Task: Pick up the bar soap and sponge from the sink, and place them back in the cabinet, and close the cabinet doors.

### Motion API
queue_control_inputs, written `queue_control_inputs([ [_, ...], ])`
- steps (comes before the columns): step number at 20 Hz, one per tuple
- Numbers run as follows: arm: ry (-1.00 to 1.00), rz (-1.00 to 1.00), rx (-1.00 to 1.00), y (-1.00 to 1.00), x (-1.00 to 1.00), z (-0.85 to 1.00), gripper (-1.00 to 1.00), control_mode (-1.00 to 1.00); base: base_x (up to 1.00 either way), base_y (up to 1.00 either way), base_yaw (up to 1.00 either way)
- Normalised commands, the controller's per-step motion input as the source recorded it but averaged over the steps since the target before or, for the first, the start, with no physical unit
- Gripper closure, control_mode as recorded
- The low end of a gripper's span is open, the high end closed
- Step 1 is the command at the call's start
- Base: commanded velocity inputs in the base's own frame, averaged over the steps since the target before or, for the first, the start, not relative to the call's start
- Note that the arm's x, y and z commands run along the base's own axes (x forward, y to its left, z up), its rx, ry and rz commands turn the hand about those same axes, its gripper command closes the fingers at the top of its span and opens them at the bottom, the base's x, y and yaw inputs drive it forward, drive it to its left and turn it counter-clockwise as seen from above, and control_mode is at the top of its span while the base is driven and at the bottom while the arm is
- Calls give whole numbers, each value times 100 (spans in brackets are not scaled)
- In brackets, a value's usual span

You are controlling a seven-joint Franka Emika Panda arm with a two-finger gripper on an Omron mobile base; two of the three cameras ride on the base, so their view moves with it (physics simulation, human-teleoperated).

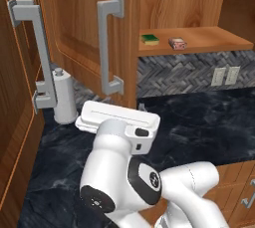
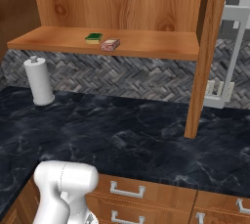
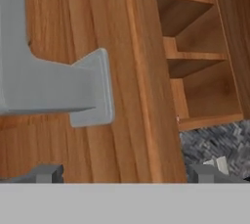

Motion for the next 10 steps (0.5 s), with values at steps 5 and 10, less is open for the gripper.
queue_control_inputs([
  [5,-7,-9,0,-32,3,0,-100,-100,0,0,0],
  [10,-8,-13,0,-42,4,0,-100,-100,0,0,0],
])
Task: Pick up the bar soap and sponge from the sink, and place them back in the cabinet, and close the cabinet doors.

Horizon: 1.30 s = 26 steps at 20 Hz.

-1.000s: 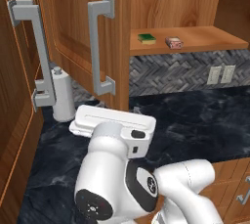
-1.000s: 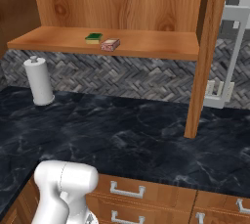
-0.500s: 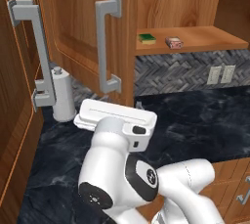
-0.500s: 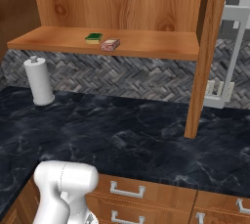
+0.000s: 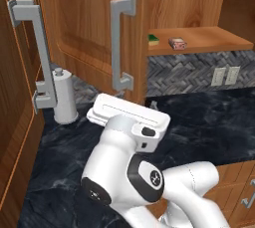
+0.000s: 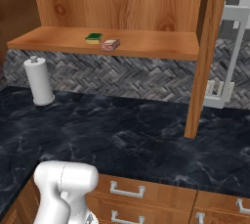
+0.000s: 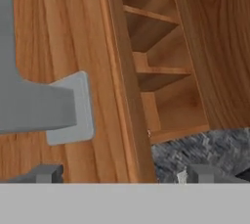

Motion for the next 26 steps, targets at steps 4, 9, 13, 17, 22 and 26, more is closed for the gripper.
queue_control_inputs([
  [4,-9,-13,0,-43,9,0,-100,-100,0,0,0],
  [9,-9,-12,0,-38,11,0,-100,-100,0,0,0],
  [13,-5,-13,0,-20,30,-1,-100,-100,0,0,0],
  [17,-2,-5,0,-18,40,-7,-100,-100,0,0,0],
  [22,0,0,0,-15,55,-10,-100,-100,0,0,0],
  [26,0,0,0,-16,54,-4,-100,-100,0,0,0],
])
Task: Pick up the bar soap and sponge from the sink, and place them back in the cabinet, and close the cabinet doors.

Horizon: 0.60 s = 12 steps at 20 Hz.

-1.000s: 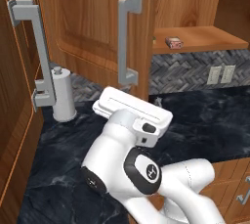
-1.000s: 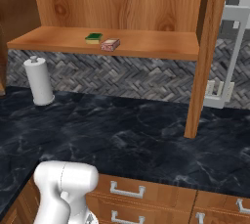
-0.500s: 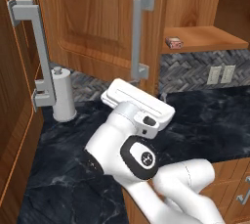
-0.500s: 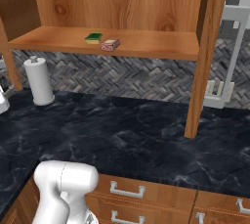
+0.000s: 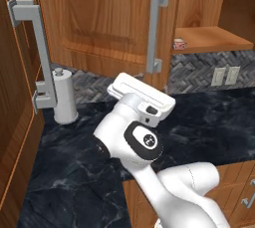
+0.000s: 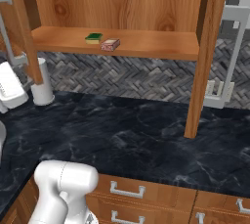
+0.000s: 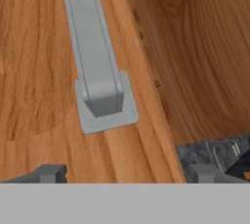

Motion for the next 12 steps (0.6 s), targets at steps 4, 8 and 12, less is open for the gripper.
queue_control_inputs([
  [4,0,5,0,-21,47,-3,-100,-100,0,0,0],
  [8,0,9,1,-25,53,0,-100,-100,0,0,0],
  [12,0,13,0,-7,49,0,-100,-100,0,0,0],
])
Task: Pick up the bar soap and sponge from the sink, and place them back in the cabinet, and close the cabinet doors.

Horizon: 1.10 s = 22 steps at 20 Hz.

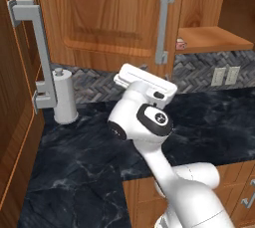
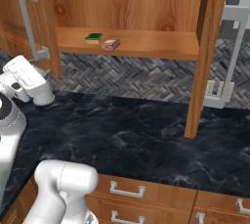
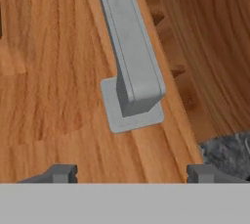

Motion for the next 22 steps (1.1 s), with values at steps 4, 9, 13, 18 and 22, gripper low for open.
queue_control_inputs([
  [4,0,13,0,-11,42,0,-100,-100,0,0,0],
  [9,0,12,0,-20,46,0,-100,-100,0,0,0],
  [13,0,11,0,-18,45,0,-100,-100,0,0,0],
  [18,0,9,0,-13,44,0,-100,-100,0,0,0],
  [22,0,8,0,-8,42,0,-100,-100,0,0,0],
])
